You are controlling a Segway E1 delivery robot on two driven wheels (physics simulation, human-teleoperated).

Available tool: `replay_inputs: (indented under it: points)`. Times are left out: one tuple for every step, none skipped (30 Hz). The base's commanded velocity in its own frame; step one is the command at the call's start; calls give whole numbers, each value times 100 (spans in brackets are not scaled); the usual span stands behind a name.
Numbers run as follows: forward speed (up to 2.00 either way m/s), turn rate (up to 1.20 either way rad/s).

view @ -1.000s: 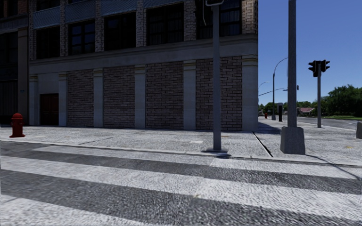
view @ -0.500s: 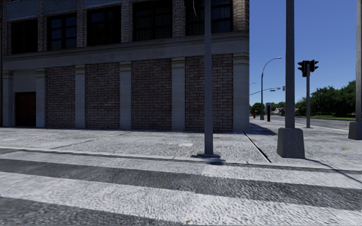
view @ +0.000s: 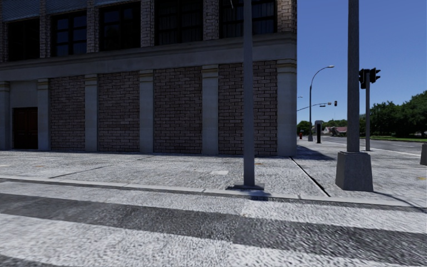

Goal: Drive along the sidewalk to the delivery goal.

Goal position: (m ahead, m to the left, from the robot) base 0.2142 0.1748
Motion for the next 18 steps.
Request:
replay_inputs:
  points:
    - [0,0]
    - [0,0]
    - [0,0]
    - [0,0]
    - [0,0]
    - [0,0]
    - [0,0]
    - [0,0]
    - [0,0]
    - [0,0]
    - [0,0]
    - [0,0]
    - [0,0]
    - [0,0]
    - [0,0]
    - [0,0]
    - [0,0]
    - [0,0]
